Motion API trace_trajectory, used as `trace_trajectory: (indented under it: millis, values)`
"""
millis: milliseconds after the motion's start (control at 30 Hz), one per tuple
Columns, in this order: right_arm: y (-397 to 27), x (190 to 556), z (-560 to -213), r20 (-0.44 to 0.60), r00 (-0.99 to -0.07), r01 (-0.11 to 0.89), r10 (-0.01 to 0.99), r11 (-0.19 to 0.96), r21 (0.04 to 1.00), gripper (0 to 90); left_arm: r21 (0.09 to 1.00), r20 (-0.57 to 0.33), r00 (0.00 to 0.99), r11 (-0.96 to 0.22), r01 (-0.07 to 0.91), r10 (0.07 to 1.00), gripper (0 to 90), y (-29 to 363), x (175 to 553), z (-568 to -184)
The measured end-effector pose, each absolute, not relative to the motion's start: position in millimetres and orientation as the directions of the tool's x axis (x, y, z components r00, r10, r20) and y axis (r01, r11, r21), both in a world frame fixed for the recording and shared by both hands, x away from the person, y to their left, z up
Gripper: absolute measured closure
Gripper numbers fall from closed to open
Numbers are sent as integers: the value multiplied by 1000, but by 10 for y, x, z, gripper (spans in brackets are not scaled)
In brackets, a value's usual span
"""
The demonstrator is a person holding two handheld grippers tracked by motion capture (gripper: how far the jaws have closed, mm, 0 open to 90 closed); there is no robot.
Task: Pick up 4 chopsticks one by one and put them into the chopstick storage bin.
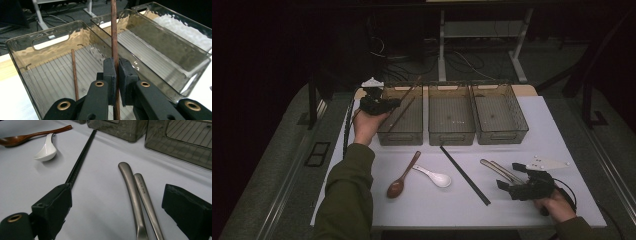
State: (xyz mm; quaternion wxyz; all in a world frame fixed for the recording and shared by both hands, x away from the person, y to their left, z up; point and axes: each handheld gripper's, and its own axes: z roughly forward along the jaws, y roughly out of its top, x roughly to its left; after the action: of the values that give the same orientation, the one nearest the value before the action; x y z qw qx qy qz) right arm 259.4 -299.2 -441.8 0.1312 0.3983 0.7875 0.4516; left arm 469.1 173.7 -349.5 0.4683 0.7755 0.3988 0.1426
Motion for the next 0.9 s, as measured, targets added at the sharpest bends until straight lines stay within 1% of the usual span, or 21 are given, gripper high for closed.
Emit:
trace_trajectory:
  millis: [233,433,667,900]
  values:
    - [-3001,2596,-4419,152,-653,503,742,275,819,89,842,-152,619,-227,489,770,835,1665,4790,-3550]
    - [-3007,2593,-4417,155,-653,505,742,273,819,89,832,-128,595,-240,499,793,835,1602,4892,-3596]
    - [-3006,2591,-4416,157,-657,504,737,275,819,89,810,-114,552,-244,533,826,835,1538,5002,-3684]
    - [-3006,2593,-4416,159,-657,504,737,273,820,89,771,-110,495,-240,589,862,835,1506,5077,-3759]
